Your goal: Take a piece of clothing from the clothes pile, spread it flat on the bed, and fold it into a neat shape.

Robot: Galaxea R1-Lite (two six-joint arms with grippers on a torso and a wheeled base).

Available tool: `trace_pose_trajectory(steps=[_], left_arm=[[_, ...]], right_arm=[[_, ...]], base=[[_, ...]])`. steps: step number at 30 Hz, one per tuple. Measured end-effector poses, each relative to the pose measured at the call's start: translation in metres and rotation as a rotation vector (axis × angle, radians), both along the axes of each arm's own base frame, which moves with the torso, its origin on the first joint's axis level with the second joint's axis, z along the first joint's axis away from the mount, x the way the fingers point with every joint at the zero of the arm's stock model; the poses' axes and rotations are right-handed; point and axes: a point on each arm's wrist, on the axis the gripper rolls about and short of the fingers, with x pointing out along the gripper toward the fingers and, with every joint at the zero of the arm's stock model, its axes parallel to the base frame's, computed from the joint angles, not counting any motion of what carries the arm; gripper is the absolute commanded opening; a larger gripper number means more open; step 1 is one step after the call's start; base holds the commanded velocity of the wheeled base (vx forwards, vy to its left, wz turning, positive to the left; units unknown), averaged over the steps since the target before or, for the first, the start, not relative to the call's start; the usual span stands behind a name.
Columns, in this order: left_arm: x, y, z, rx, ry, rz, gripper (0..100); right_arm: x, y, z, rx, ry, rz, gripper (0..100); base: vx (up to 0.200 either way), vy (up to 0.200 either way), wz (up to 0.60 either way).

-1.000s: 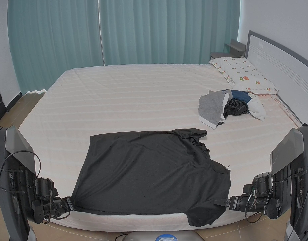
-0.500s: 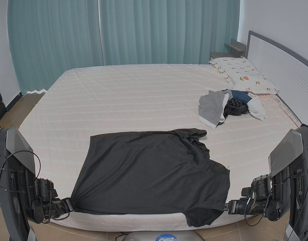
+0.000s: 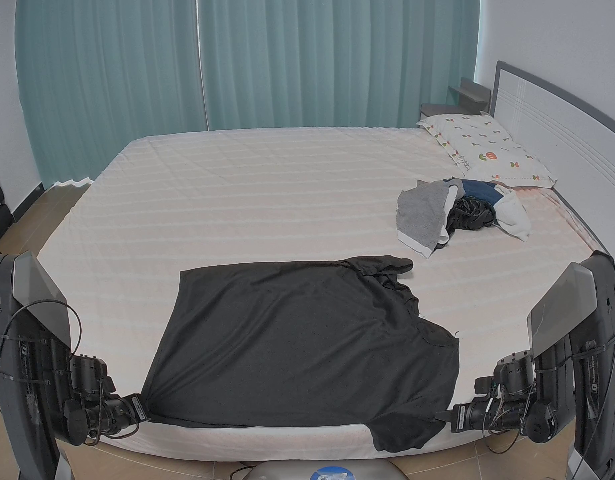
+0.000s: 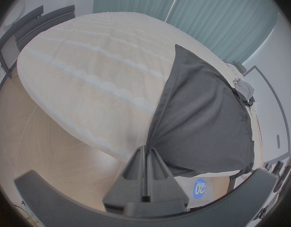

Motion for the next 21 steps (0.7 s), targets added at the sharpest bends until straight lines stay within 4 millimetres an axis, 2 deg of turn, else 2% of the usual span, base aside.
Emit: trace_pose_trajectory(steps=[7,13,21], left_arm=[[0.000,0.000,0.000,0.001,0.004,-0.003,0],[-0.002,-0.001,-0.001,0.010,0.019,-0.018,0],[-0.015,-0.003,-0.002,0.029,0.157,-0.078,0]], right_arm=[[-0.008,-0.009,-0.001,-0.054,0.018,0.012,0],[-0.011,-0.024,0.001,-0.093,0.016,-0.003,0],[-0.013,-0.034,0.002,-0.100,0.045,-0.039,0]], base=[[0.000,0.000,0.00],[0.000,0.000,0.00],[0.000,0.000,0.00]])
